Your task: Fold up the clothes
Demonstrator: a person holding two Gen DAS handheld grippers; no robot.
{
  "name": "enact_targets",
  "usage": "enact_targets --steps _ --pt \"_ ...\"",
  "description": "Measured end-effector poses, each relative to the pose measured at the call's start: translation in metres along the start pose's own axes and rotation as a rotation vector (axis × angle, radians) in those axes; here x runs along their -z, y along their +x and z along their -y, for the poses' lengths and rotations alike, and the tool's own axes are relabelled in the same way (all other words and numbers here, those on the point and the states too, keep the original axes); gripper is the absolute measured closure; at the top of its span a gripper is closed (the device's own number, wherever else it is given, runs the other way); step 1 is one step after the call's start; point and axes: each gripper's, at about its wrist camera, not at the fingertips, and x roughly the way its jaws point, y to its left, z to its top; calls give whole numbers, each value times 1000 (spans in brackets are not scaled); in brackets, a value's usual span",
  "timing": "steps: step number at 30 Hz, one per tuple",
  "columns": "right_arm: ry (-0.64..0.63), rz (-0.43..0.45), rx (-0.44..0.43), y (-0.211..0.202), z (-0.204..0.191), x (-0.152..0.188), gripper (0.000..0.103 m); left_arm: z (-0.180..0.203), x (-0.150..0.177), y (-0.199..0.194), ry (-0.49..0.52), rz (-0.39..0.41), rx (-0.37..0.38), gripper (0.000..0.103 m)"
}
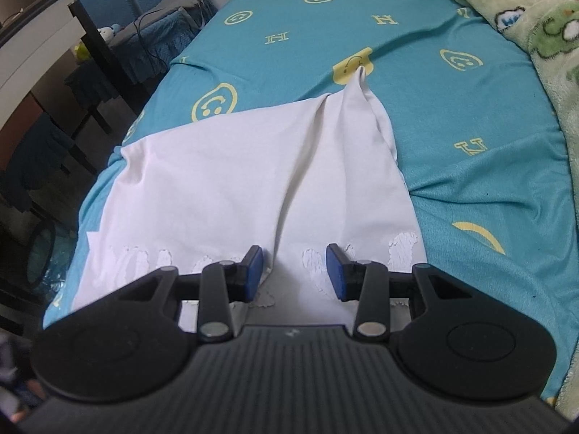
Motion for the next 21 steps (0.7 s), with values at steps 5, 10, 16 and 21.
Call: enact_targets --steps 5,10,16,21 --pt "7 -1 -3 0 2 -1 62 -14 -9 12 -91 25 -25 27" --pt "18 -5 -2 3 2 -1 62 -21 -14 6 -165 130 -10 27" --pt "46 -8 -12 3 4 -1 62 -38 -15 -7 -279 260 3 35" --pt "99 15 -29 -3 9 -2 61 -24 -17 -11 -173 286 -36 59"
